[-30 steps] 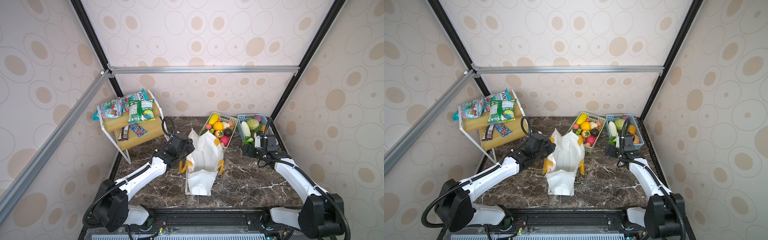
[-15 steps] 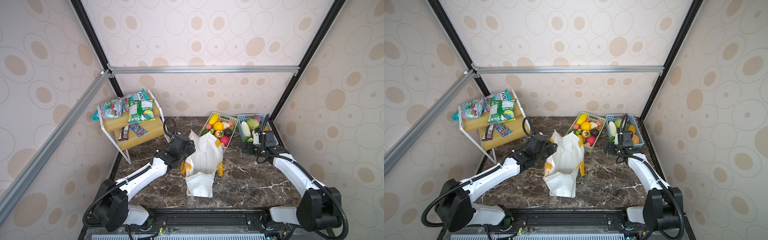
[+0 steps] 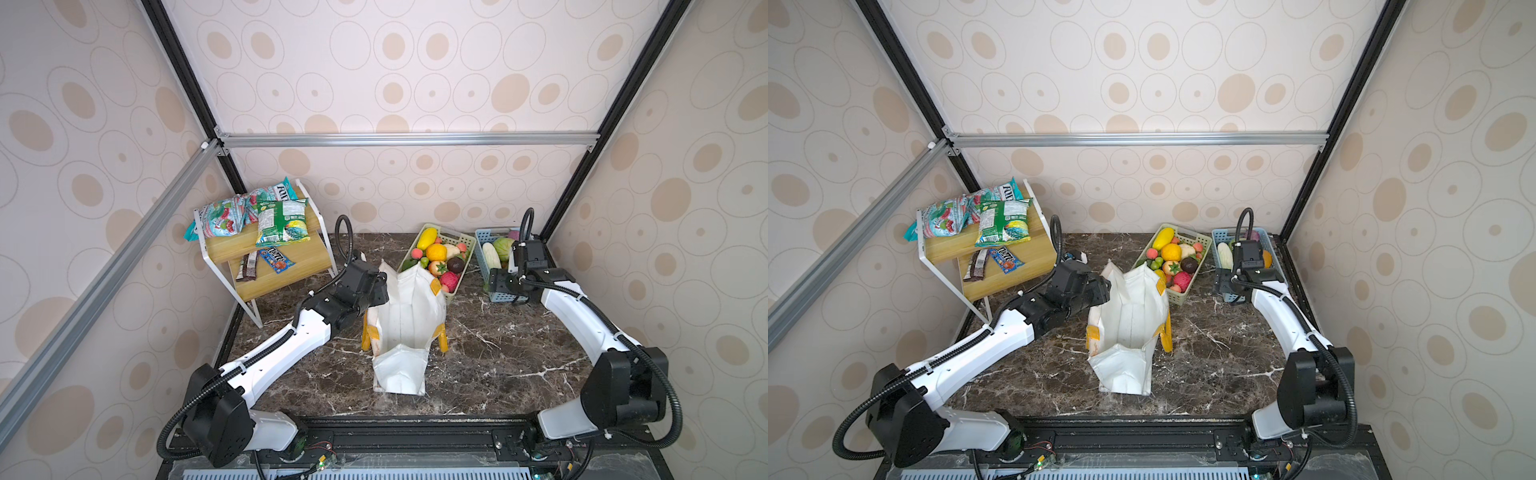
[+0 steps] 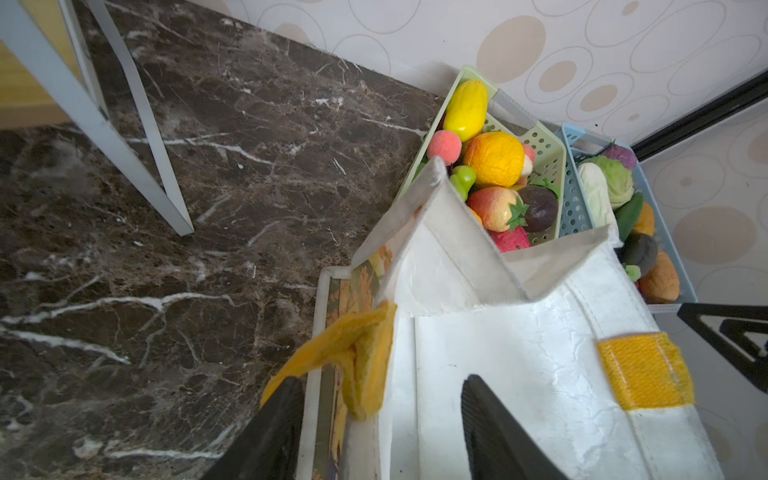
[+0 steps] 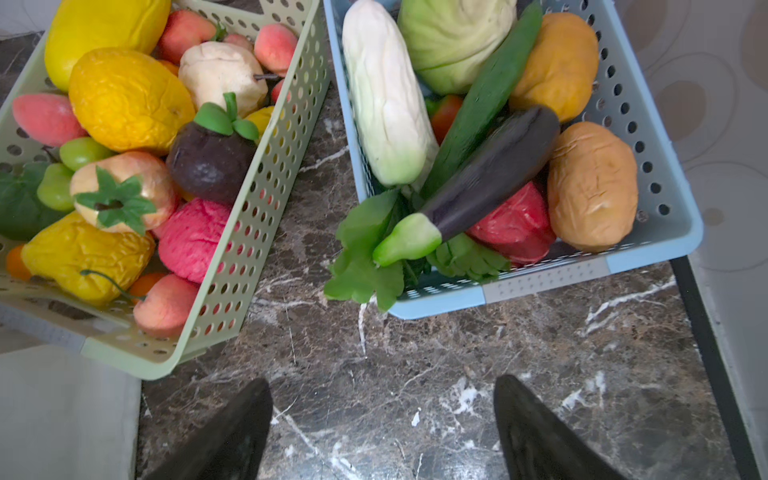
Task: Place the food into the grocery bag and tie it
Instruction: 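Lower the right gripper into the blue basket and grasp the purple eggplant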
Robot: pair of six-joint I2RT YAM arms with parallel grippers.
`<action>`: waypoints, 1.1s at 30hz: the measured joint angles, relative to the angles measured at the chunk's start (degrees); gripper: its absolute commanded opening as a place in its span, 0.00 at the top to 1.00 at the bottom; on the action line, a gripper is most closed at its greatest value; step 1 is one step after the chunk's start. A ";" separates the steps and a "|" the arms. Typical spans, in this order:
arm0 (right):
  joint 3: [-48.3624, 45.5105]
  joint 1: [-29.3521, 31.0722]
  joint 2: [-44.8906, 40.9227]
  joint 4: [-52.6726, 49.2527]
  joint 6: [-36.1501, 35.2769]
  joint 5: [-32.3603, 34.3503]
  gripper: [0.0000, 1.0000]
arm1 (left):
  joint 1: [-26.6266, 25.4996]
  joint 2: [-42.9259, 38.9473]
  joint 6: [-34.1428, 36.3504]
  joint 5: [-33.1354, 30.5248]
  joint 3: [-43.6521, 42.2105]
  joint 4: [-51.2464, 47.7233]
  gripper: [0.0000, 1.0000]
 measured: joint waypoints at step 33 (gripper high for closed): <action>23.47 -10.45 27.85 -3.15 14.93 2.14 0.19 | -1.29 0.85 12.72 -7.45 3.69 -3.54 0.36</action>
